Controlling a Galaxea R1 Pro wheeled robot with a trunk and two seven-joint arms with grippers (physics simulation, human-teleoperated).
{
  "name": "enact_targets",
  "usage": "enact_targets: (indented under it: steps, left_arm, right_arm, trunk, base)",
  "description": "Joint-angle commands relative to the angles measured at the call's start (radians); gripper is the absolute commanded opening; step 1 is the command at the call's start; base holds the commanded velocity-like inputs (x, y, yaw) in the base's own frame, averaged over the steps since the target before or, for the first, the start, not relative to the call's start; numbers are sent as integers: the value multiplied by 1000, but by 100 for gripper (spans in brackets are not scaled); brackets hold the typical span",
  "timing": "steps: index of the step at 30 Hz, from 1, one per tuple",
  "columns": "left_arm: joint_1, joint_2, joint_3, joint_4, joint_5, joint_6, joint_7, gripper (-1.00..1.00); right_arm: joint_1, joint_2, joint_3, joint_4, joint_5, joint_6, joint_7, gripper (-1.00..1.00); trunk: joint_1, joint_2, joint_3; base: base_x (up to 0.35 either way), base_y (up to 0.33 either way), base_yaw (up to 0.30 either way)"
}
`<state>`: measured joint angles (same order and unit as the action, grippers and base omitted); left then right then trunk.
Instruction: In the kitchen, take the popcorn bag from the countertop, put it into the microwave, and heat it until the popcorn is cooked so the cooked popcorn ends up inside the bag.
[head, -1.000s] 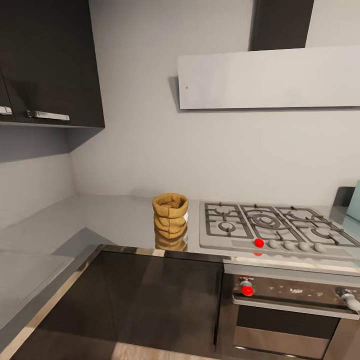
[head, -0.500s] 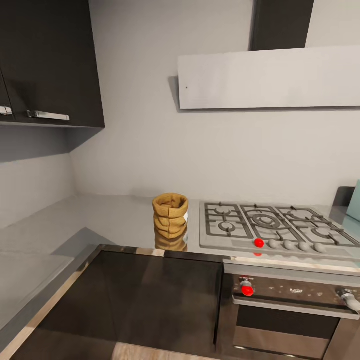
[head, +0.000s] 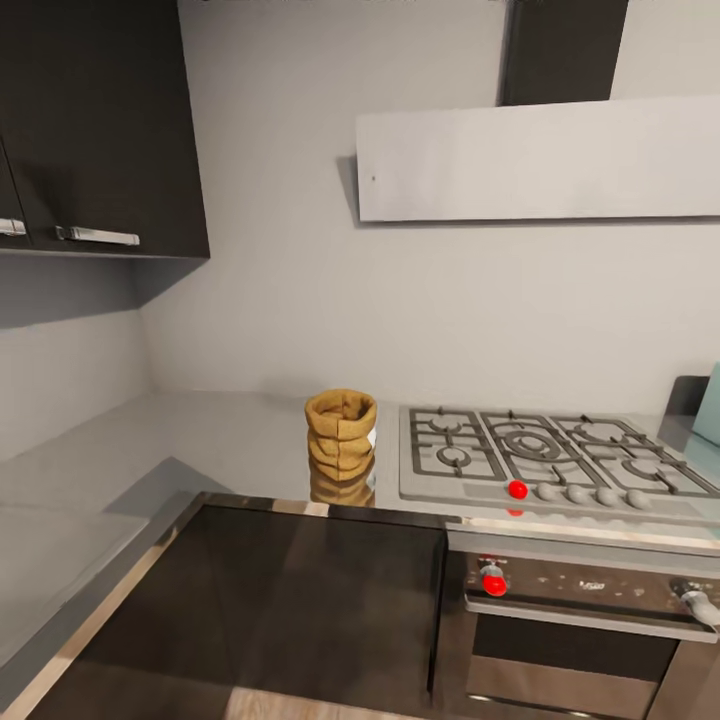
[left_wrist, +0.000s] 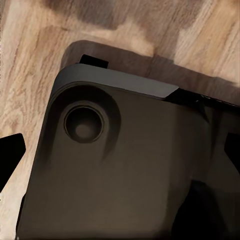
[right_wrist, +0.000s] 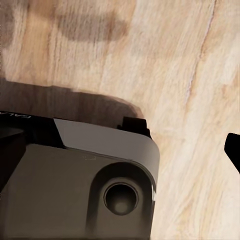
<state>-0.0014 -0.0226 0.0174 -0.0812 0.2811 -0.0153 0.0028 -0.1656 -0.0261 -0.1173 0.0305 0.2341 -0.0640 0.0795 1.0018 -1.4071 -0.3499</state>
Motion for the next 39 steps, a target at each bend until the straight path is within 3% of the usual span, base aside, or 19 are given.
enact_targets:
  steps: [1,7,15,39]
  left_arm:
    - [0,0,1,0,4,-2,0,100]
    - [0,1,1,-1,4,-2,0,100]
    - [0,1,1,-3,4,-2,0,100]
    - [0,3,-4,-2,-2,-2,-3,100]
  right_arm:
    - [-1,0,-8,3,8,-6,2,100]
    - [-1,-1,-8,3,8,-7,2,100]
    - [-1,-1,-7,3,8,-7,2,100]
    - [-1,0,-7,3,8,-8,-1,100]
  trunk:
    - [-4,7,2]
    - [-27,49,21]
    - [-27,49,21]
    - [-119,217,96]
  base:
    - [0,0,0]
    - [0,0,0]
    - [0,0,0]
    - [0,0,0]
